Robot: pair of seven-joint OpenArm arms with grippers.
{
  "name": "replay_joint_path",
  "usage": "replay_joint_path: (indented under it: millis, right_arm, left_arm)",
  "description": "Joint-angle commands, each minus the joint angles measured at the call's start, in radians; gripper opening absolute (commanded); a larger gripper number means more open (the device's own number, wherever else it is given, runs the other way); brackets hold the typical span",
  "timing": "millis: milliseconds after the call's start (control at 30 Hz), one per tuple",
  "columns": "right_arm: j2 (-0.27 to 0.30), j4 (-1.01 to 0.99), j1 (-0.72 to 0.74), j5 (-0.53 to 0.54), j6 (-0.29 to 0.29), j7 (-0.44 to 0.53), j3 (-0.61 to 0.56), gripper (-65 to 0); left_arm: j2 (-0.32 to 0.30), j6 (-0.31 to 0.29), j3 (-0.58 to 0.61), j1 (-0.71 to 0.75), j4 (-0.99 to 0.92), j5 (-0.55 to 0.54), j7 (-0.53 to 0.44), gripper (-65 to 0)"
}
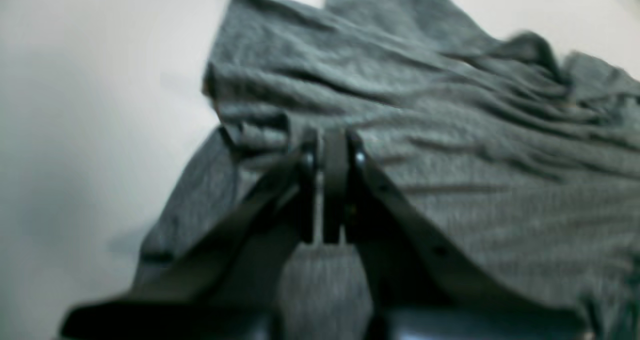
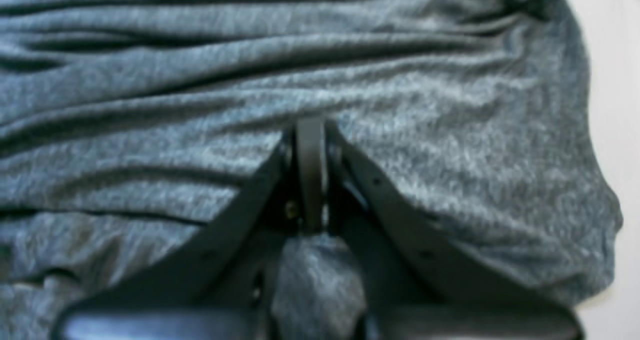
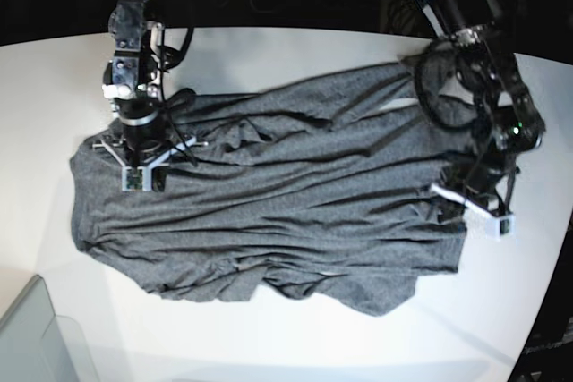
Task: Layout the t-shirt on the table in an organized manner, then fold the t-shirt properly
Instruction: 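Release the shirt and raise both grippers toward the collar edge, then grasp the collar-side corner with the left gripper, right gripper holding its corner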
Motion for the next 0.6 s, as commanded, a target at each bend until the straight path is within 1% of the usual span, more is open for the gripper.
replay_joint_path:
  millis: [0, 67, 133, 200, 267, 300, 333, 400, 500, 567]
  right_arm:
    - [0.006, 0.021, -0.001, 0.002, -0.003, 0.027, 0.001, -65.0]
    - [0.006, 0.019, -0.02, 0.002, -0.003, 0.027, 0.004, -65.0]
    - [0.007, 0.016, -0.023, 0.002, -0.003, 0.027, 0.006, -65.0]
    - [0.007, 0.016, -0.047, 0.002, -0.003, 0.027, 0.009, -65.0]
    - [0.012, 0.016, -0.067, 0.002, -0.003, 0.027, 0.009, -65.0]
    - [0.013, 0.016, -0.07, 0.002, -0.003, 0.027, 0.009, -65.0]
    - [0.013, 0.016, -0.077, -0.002, -0.003, 0.027, 0.01, -65.0]
    - [0.033, 0.021, -0.107, 0.0, -0.003, 0.029, 0.03, -65.0]
    - [0.04, 0.021, -0.135, 0.0, -0.003, 0.03, 0.047, -65.0]
    - [0.04, 0.021, -0.156, 0.0, -0.003, 0.032, 0.072, -65.0]
  left_arm:
    - [-0.001, 0.005, -0.004, 0.04, 0.052, 0.002, -0.015, -62.8]
    - [0.008, 0.002, -0.004, 0.127, 0.083, 0.004, -0.034, -62.8]
    - [0.007, 0.002, -0.004, 0.178, 0.054, 0.005, -0.077, -62.8]
    - [0.004, -0.001, -0.007, 0.219, -0.024, 0.005, -0.139, -62.8]
    - [0.001, -0.001, -0.012, 0.23, -0.115, 0.005, -0.2, -62.8]
    - [-0.007, -0.001, -0.012, 0.232, -0.144, 0.005, -0.216, -62.8]
    - [-0.019, -0.001, -0.009, 0.232, -0.161, 0.004, -0.228, -62.8]
    - [-0.028, -0.001, -0.004, 0.227, -0.184, 0.004, -0.232, -62.8]
    - [-0.035, -0.001, -0.011, 0.225, -0.199, 0.004, -0.232, -62.8]
    - [-0.053, -0.001, -0.012, 0.225, -0.199, 0.005, -0.235, -62.8]
